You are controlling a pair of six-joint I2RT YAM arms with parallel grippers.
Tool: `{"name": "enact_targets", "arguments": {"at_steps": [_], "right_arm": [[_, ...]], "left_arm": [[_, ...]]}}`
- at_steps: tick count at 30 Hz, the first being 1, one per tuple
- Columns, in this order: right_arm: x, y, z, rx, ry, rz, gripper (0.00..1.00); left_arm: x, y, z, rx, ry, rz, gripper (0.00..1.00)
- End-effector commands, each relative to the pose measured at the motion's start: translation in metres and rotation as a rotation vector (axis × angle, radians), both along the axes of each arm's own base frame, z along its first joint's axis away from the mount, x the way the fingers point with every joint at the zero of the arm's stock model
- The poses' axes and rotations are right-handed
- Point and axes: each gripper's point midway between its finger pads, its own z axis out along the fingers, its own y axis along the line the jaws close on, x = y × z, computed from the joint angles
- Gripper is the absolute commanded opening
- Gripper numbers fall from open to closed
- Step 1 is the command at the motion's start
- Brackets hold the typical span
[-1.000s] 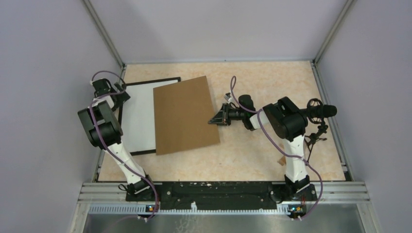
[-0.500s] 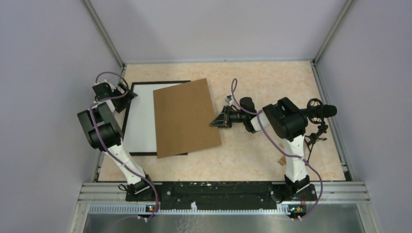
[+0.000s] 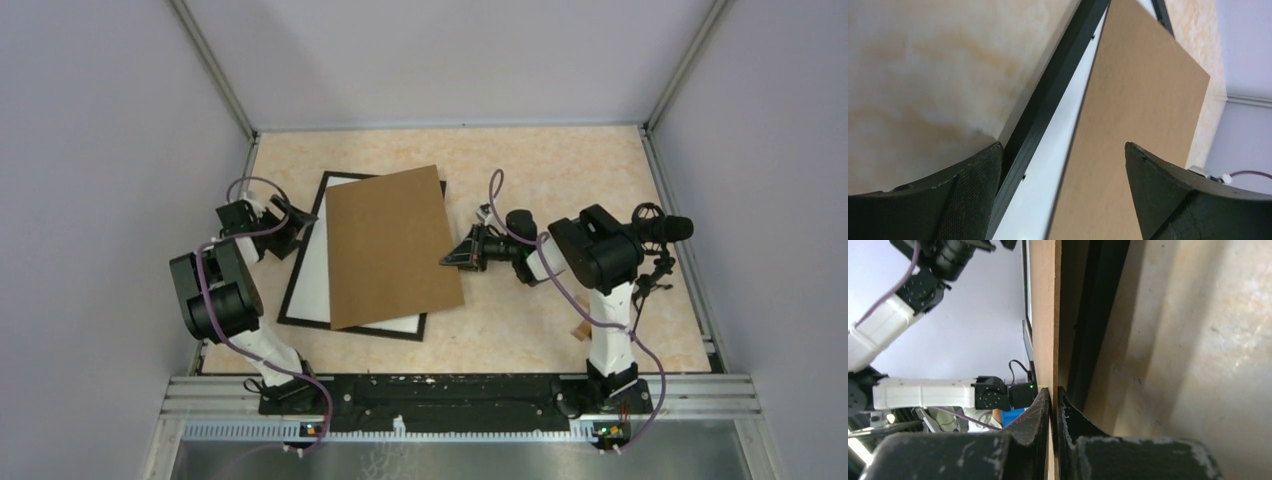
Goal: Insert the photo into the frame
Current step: Move the photo frame to the center of the board.
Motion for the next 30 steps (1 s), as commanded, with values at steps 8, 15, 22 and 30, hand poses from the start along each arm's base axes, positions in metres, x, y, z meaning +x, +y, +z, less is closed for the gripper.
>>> {"name": "enact_targets", "arguments": {"at_steps": [8,15,22,30], "right_arm": [[0.017,-0.014,0.021,-0.058,-0.114,-0.156,0.0],[0.02,-0.019,0.028,-0.091,-0.118,-0.195,0.0],[0.019,-0.02,0.042,-0.062,-0.097,-0.219,0.0],[0.009,-0.032,0.063,-0.025,-0.079,-0.251,0.0]], "left_arm": [[-0.085,-0.047,-0.013,-0.142,0.186,0.041,0.98],[-0.114,-0.069,-0.023,-0.228,0.23,0.011,0.98],[-0.125,-0.068,-0.02,-0.197,0.233,0.023,0.99],[-0.128,-0.067,-0.025,-0.189,0.245,0.033,0.99]]}}
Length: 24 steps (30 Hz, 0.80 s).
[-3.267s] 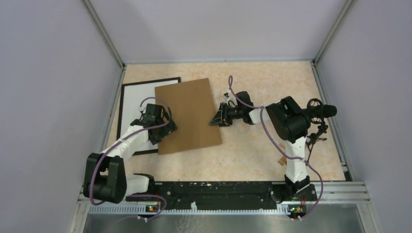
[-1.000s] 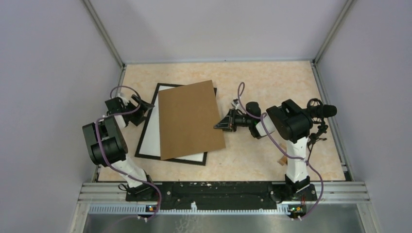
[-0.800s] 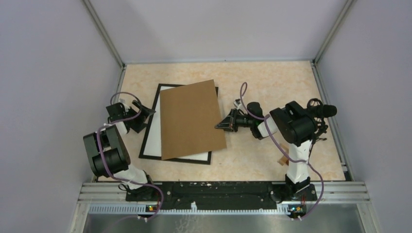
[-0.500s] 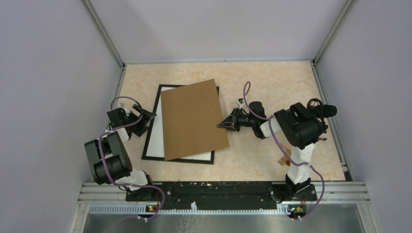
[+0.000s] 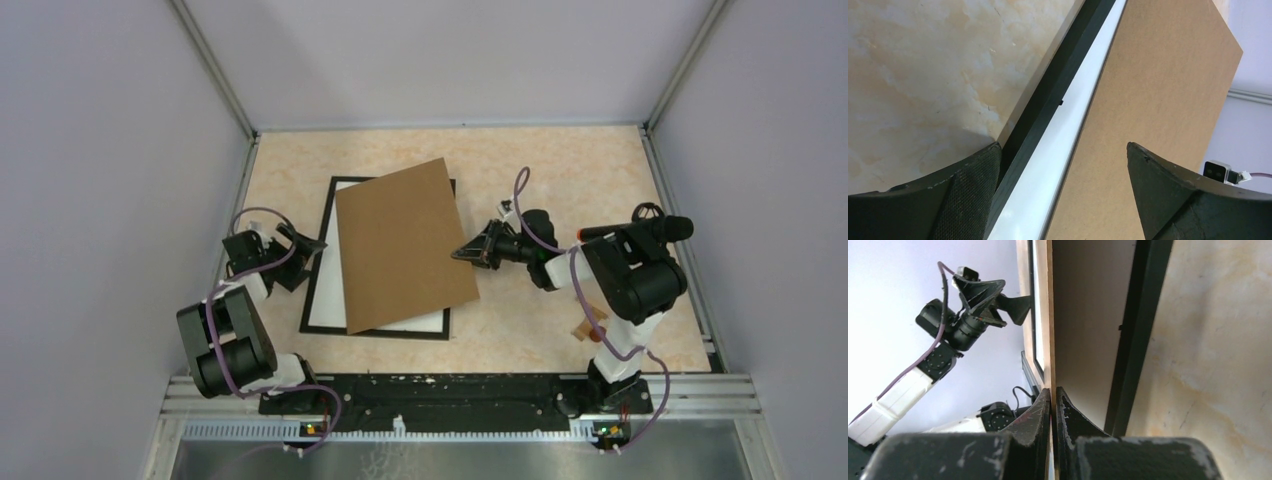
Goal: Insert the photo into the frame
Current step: Move the photo frame to the center of the board.
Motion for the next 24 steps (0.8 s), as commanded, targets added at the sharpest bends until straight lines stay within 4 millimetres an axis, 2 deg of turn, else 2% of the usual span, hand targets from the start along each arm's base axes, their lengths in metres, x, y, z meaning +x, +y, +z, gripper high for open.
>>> {"name": "enact_targets", "arguments": {"at_steps": [1,6,11,15,21,24], "right_arm": [[0.01,-0.006,0.033,0.039,-0.085,-0.054,0.0],[0.01,-0.007,0.035,0.058,-0.082,-0.045,0.0],[0.003,-0.025,0.033,0.068,-0.061,-0.048,0.0],[-0.003,-0.029,0.034,0.064,-0.062,-0.024,0.0],[-0.006,-0.027,0.059,0.163,-0.082,-0.008,0.0],[-0.001,-0.028,0.061,0.171,-0.093,-0.035,0.0]], "left_arm": [[-0.037,-0.03,-0.023,-0.131,0.162,-0.041,0.99],[-0.041,-0.032,-0.03,-0.145,0.18,-0.036,0.99],[-0.04,-0.03,-0.034,-0.157,0.192,-0.03,0.99],[-0.039,-0.027,-0.036,-0.145,0.195,-0.028,0.99],[-0.04,-0.027,-0.039,-0.153,0.202,-0.034,0.99],[-0.041,-0.029,-0.039,-0.164,0.206,-0.036,0.99]]}}
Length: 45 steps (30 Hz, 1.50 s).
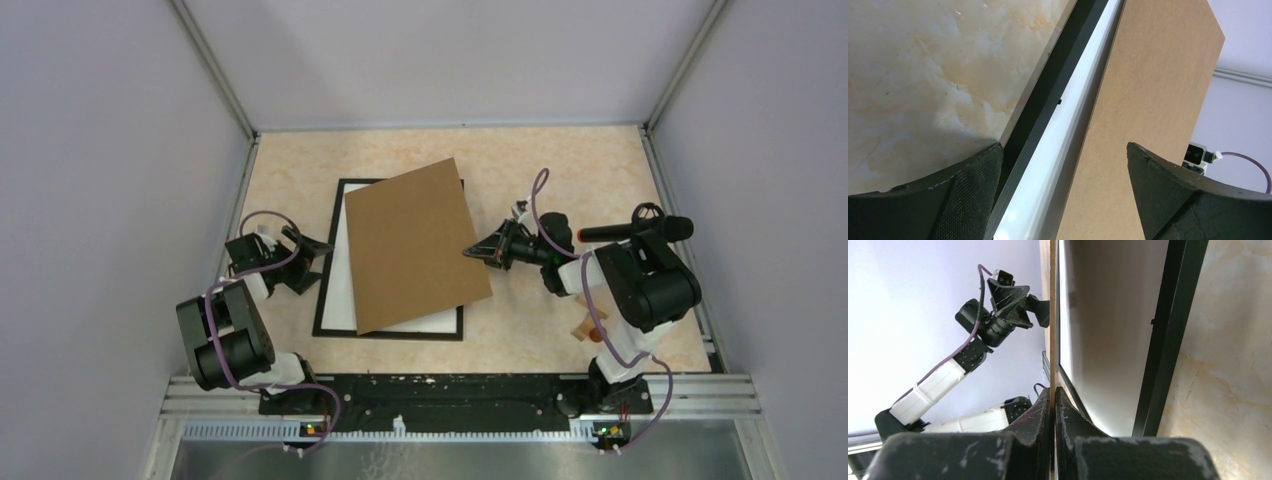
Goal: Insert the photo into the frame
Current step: Move the photo frame to the center of the board.
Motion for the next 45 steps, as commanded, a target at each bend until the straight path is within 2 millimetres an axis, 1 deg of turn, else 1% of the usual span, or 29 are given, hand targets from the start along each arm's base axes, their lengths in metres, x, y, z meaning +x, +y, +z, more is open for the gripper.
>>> {"name": "enact_targets", "arguments": {"at_steps": [1,3,7,10,14,16,17,21,22,26,31,34,35,37,38,42,45], "right_arm": [[0.006,-0.002,0.036,0.081,-0.11,-0.017,0.0],[0.008,-0.006,0.034,0.072,-0.115,-0.045,0.0],[0.011,-0.001,0.027,0.009,-0.141,-0.046,0.0],[0.01,-0.009,0.024,-0.011,-0.139,-0.079,0.0],[0.015,-0.009,0.029,-0.029,-0.176,-0.104,0.0],[0.02,-0.01,0.027,-0.038,-0.178,-0.134,0.0],[0.021,-0.008,0.027,-0.04,-0.181,-0.139,0.0],[0.019,0.02,0.027,-0.02,-0.179,-0.099,0.0],[0.02,0.021,0.029,-0.006,-0.18,-0.108,0.0],[0.027,0.013,0.032,0.009,-0.175,-0.173,0.0],[0.026,-0.004,0.035,-0.013,-0.192,-0.225,0.0],[0.024,-0.002,0.035,-0.013,-0.196,-0.221,0.0],[0.024,-0.003,0.034,-0.015,-0.195,-0.222,0.0],[0.027,-0.013,0.029,-0.021,-0.185,-0.246,0.0],[0.028,-0.014,0.027,-0.022,-0.182,-0.247,0.0],[0.028,0.0,0.028,0.015,-0.181,-0.233,0.0],[0.032,-0.005,0.029,0.024,-0.189,-0.279,0.0]], "left_arm": [[-0.033,-0.007,-0.038,-0.026,0.184,0.009,0.99],[-0.033,-0.008,-0.037,-0.026,0.183,0.008,0.99],[-0.034,-0.009,-0.035,-0.029,0.179,0.006,0.99],[-0.034,-0.008,-0.034,-0.027,0.177,0.008,0.99],[-0.036,-0.009,-0.036,-0.032,0.181,0.007,0.99],[-0.037,-0.011,-0.037,-0.046,0.182,0.004,0.99],[-0.038,-0.012,-0.037,-0.055,0.183,0.002,0.99],[-0.039,-0.013,-0.037,-0.065,0.18,0.004,0.99],[-0.04,-0.013,-0.037,-0.065,0.18,0.005,0.99],[-0.044,-0.016,-0.038,-0.076,0.182,0.007,0.99],[-0.046,-0.017,-0.039,-0.085,0.186,0.001,0.99],[-0.046,-0.017,-0.039,-0.084,0.186,0.004,0.99],[-0.046,-0.017,-0.039,-0.088,0.187,0.003,0.99],[-0.046,-0.018,-0.039,-0.099,0.189,0.001,0.99],[-0.046,-0.019,-0.038,-0.103,0.188,-0.002,0.99],[-0.048,-0.019,-0.039,-0.101,0.192,0.003,0.99],[-0.049,-0.021,-0.038,-0.118,0.191,0.002,0.99]]}}
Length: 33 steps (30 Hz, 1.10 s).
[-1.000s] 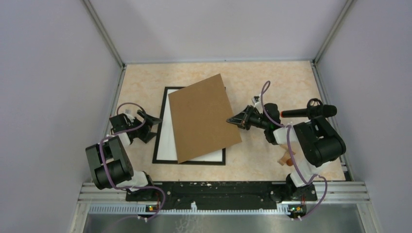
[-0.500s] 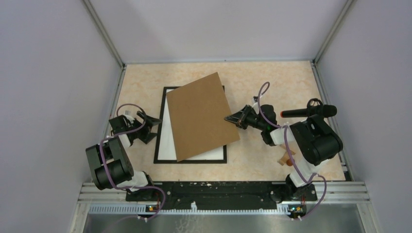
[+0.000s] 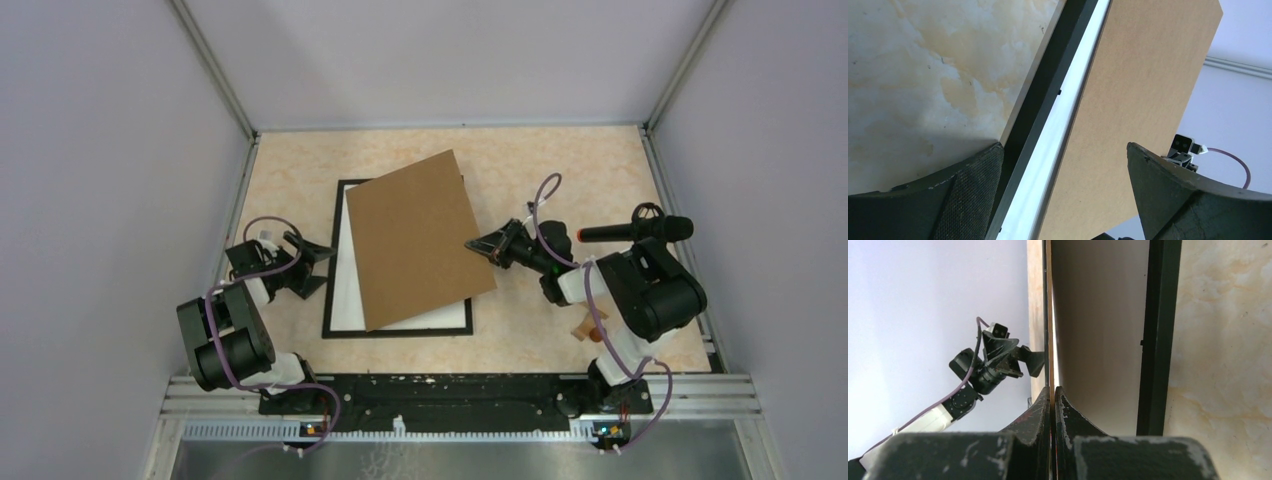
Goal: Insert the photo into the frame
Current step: Move the photo frame to the center of the board, then move the photo frame item to the photo frame.
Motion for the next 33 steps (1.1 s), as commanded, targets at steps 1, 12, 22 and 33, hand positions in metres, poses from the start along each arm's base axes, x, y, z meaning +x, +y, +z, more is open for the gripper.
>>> {"name": "enact_targets", "arguments": {"at_steps": [1,12,22,33], "right_arm": [[0.015,0.001,0.031,0.072,-0.117,-0.064,0.0],[0.005,0.026,0.029,0.07,-0.123,-0.038,0.0],[-0.005,0.043,0.025,0.047,-0.138,-0.051,0.0],[-0.019,0.06,-0.004,-0.037,-0.148,-0.015,0.0]], "left_arm": [[-0.039,-0.011,-0.038,-0.032,0.203,0.017,0.99],[-0.041,-0.016,-0.033,-0.061,0.195,0.017,0.99],[-0.044,-0.019,-0.031,-0.082,0.19,0.016,0.99],[-0.046,-0.022,-0.03,-0.095,0.187,0.009,0.99]]}}
